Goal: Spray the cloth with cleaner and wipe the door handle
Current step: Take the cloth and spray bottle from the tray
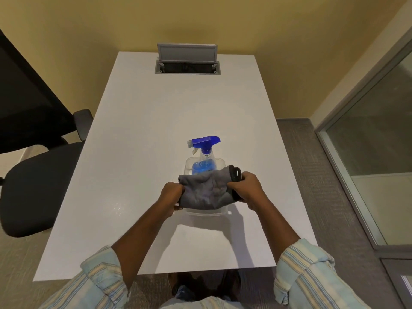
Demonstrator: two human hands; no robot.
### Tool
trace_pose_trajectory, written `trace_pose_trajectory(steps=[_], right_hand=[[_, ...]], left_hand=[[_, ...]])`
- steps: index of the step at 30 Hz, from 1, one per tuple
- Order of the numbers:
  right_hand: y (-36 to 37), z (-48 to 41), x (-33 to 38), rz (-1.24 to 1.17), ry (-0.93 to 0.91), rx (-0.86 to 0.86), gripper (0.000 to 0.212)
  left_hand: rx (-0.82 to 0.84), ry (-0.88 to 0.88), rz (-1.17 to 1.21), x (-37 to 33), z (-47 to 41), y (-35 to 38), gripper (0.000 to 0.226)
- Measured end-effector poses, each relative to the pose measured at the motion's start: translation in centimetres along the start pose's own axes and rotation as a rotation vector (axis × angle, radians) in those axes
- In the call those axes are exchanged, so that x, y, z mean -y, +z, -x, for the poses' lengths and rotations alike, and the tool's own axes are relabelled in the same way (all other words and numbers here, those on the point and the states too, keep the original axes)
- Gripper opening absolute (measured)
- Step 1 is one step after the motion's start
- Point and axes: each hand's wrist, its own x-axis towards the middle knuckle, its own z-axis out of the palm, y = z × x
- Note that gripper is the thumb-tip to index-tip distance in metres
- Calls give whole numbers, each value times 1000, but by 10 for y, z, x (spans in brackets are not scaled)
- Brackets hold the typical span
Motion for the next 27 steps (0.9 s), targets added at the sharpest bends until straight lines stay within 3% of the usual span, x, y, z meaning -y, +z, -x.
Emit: trace_pose_trajectory(steps=[4,9,17,22,27], right_hand=[[-20,21,7,-291,48,191,27],[-36,43,1,-459,88,410,27],[-48,62,-3,-763,113,615,27],[-45,64,-4,-780,119,674,28],[-35,59,-10,-621,119,655,28]], left_hand=[[150,-62,303,9,16,-21,9],[301,-172,595,21,35,-40,27],[537,-99,764,34,73,-57,44],[807,-103,917,47,90,-50,66],[716,-43,925,56,91,-42,86]])
